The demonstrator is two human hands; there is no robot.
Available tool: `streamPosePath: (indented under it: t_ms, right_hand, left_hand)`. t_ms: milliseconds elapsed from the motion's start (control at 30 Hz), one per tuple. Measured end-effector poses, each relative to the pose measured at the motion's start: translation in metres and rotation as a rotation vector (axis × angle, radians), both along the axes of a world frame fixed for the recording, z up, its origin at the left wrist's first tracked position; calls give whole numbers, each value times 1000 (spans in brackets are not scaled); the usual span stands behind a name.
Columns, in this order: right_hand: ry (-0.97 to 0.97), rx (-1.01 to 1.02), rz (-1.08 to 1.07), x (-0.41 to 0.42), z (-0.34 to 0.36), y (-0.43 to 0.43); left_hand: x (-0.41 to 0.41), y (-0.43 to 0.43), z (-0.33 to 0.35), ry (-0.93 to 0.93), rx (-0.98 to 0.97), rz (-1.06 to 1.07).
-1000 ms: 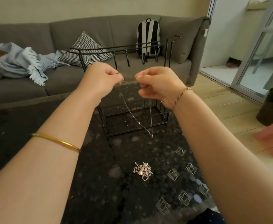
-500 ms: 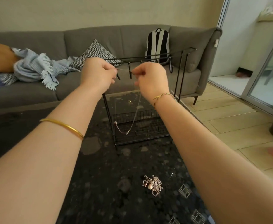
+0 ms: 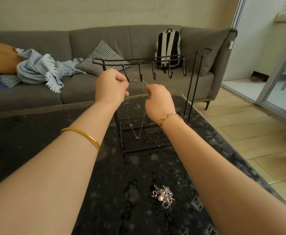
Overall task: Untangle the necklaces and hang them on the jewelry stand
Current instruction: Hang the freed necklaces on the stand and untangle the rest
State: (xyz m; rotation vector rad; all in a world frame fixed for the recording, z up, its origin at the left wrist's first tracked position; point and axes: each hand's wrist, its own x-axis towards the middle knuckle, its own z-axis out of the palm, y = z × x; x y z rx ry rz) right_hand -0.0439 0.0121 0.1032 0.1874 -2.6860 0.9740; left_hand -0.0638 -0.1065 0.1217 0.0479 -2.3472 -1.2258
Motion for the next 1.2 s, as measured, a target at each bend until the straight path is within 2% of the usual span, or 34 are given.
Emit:
streamPosePath:
  t_ms: [400, 600, 700, 767, 833, 933, 1000, 1100, 1200]
  right_hand:
    - [-48, -71, 89, -3, -11, 9]
    - [-146, -29, 145, 4, -10, 23]
    - [-121, -158, 84, 26, -22, 37]
    - [-138, -244, 47, 46, -35, 50]
    - [-183, -276, 35, 64, -48, 62]
    - [-269, -281, 35, 95, -69, 75]
    - [-303, -271, 26, 111, -85, 82]
    - [-369, -266, 5, 123, -109, 90]
    - [-453, -207, 0, 126, -128, 95]
  left_hand:
    - [-2, 5, -16, -177, 68, -70]
    - [8, 10, -30, -158, 174, 10]
    - [28, 18, -46, -124, 262, 86]
    - [51, 32, -61, -202, 314, 64]
    - [72, 46, -79, -359, 319, -20]
    - [100, 62, -103, -616, 221, -161]
    - [110, 72, -111, -707, 68, -200]
    - [109, 83, -118, -693, -266, -174]
    - [107, 86, -132, -702, -410, -148]
